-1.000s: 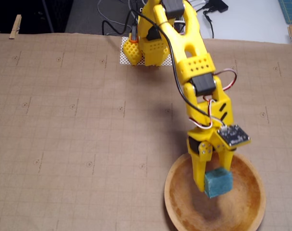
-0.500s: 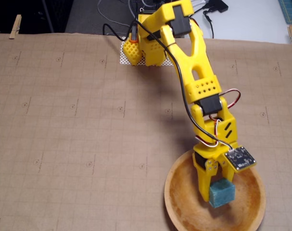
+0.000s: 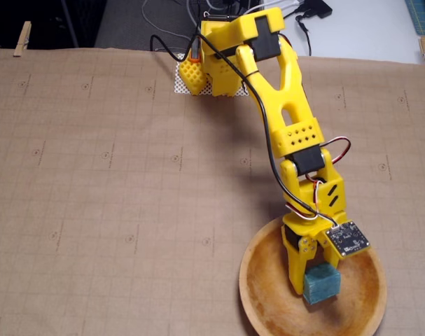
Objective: Grasp a blue block and put it in the bowl.
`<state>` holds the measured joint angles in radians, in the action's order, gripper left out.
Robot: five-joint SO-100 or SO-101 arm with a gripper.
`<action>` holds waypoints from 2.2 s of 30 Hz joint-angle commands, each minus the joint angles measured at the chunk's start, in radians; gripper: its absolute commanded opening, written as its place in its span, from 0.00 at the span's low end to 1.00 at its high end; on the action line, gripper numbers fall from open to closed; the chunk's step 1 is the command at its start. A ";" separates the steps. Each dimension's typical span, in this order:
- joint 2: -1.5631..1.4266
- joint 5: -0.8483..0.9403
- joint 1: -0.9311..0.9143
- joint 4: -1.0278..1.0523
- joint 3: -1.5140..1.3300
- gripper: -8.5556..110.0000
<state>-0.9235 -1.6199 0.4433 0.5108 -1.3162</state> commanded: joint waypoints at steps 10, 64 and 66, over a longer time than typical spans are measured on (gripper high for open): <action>-0.048 -0.009 0.018 -0.005 0.072 0.35; -1.077 -0.008 -0.074 0.684 -0.066 0.52; -1.147 -0.008 -0.086 0.680 -0.112 0.52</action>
<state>-1.9251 -1.6322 0.3697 1.1950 -1.4205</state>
